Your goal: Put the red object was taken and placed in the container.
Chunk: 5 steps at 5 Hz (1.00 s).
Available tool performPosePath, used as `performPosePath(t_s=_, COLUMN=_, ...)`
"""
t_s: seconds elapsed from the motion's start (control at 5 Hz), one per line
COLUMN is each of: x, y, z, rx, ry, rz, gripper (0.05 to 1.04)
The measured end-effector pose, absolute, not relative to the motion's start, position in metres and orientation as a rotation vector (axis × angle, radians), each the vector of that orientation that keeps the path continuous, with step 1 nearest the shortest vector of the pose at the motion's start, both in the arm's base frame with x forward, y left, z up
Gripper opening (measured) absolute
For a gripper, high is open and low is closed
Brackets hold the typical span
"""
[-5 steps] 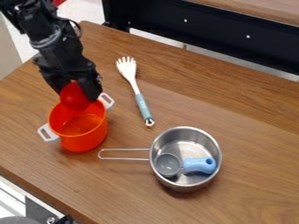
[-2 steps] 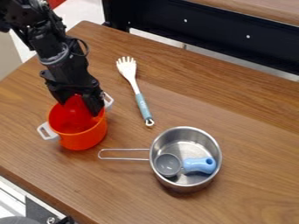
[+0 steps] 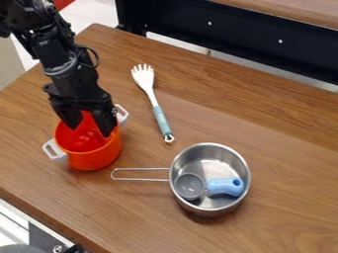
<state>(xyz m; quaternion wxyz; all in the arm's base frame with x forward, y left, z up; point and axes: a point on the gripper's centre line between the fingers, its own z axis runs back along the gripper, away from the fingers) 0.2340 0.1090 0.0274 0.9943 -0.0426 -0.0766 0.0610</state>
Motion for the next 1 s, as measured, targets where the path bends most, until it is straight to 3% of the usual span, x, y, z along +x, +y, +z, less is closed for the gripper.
performPosePath(t_s=0.6, x=0.244, y=0.103, z=0.067, rx=-0.112, ry=-0.119, rz=0.215, gripper=1.001)
performPosePath(t_s=1.0, x=0.245, y=0.115, z=0.074, rx=-0.114, ry=-0.099, rz=0.209, gripper=1.001)
